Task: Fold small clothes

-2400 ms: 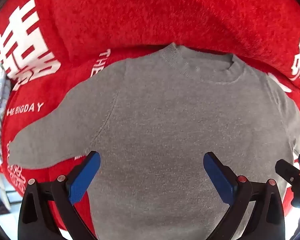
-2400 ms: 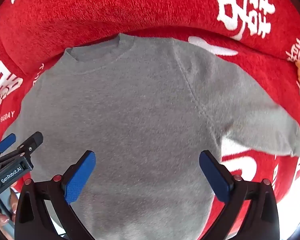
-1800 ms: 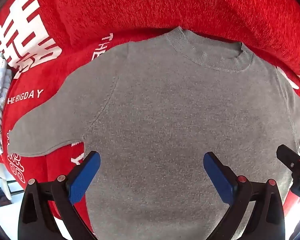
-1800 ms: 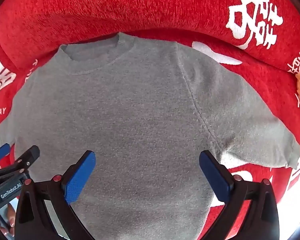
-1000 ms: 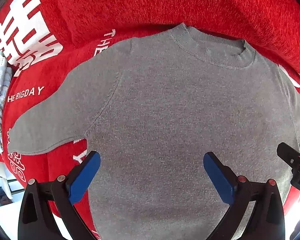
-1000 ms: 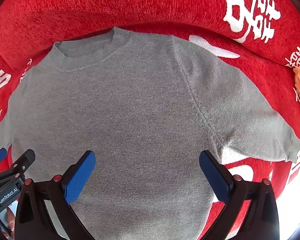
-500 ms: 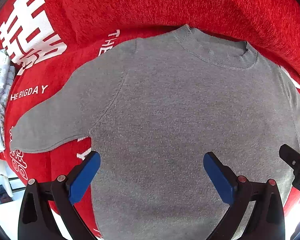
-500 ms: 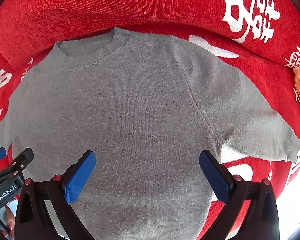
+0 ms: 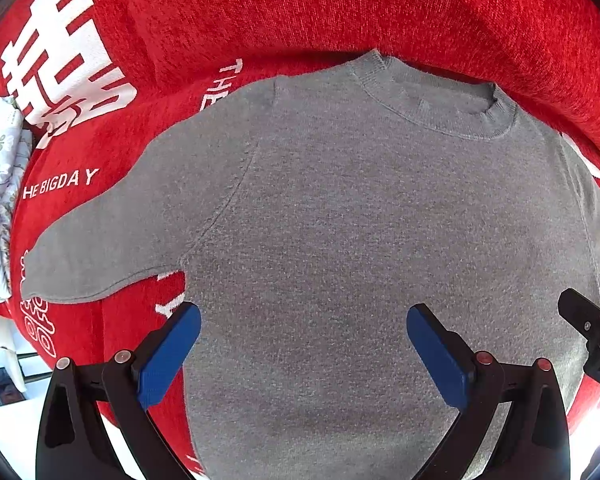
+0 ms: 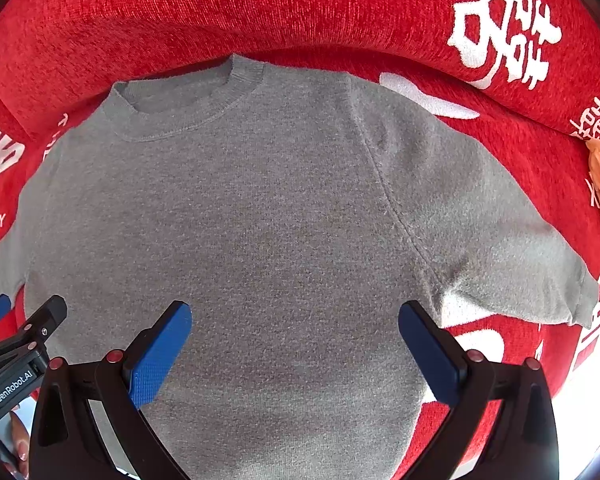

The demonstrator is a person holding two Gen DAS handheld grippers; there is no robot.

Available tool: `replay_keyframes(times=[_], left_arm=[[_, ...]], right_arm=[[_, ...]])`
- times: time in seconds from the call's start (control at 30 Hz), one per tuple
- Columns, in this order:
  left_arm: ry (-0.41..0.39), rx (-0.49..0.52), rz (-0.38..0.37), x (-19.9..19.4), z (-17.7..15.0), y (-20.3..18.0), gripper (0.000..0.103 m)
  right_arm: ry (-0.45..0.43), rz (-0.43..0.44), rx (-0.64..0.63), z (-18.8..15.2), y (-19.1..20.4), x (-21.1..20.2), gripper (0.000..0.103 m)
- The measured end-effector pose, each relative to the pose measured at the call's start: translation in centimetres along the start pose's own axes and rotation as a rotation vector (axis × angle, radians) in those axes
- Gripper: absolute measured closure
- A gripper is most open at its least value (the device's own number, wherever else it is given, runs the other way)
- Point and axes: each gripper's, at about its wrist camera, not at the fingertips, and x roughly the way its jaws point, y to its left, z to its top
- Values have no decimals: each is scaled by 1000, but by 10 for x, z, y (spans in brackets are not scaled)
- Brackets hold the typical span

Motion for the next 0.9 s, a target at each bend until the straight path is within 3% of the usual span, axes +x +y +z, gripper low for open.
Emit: replay_keyframes(times=[0.9], left_arm=[[-4, -8, -2, -3, 1, 15, 0]], right_arm=[[-2, -6, -6, 2, 13, -7, 0]])
